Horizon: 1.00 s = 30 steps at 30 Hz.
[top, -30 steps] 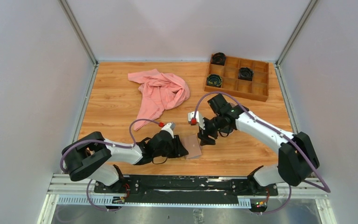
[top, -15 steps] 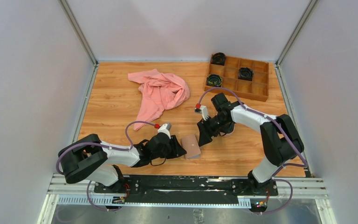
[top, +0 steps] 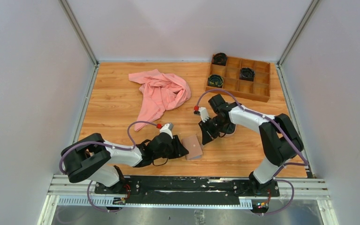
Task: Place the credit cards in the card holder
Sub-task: Close the card holder at the center of the board.
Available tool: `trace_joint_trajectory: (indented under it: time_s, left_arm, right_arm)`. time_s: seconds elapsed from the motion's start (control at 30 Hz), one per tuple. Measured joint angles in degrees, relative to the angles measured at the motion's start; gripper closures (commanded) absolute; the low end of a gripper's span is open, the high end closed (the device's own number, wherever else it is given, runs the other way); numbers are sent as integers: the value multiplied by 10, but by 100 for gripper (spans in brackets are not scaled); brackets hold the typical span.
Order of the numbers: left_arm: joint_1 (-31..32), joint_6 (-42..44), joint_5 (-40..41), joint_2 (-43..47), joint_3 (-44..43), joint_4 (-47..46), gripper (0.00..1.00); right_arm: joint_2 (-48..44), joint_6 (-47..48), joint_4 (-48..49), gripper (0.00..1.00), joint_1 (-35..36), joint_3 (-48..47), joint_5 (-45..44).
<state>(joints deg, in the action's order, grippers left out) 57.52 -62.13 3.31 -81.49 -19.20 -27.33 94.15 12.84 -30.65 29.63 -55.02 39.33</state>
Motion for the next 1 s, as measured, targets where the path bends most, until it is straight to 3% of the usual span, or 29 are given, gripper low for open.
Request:
trace_joint_trajectory:
  time_s: [0.2,0.5,0.7,1.0]
  left_arm:
    - [1,2,0,0,-2,1,61]
    - [2,11,4,-3,-10,6,57]
    - [-15,30,1,1,-15,13,57]
    - [-69,92,-38,156,33,27,55]
  right_arm:
    - [10,24,-12,100,5,-43,-24]
    - [92,172,-48,100,55,-169,-49]
    - [122,243,-58,98,68,-194,-58]
    - [121,262,-60,97,68,-194,-60]
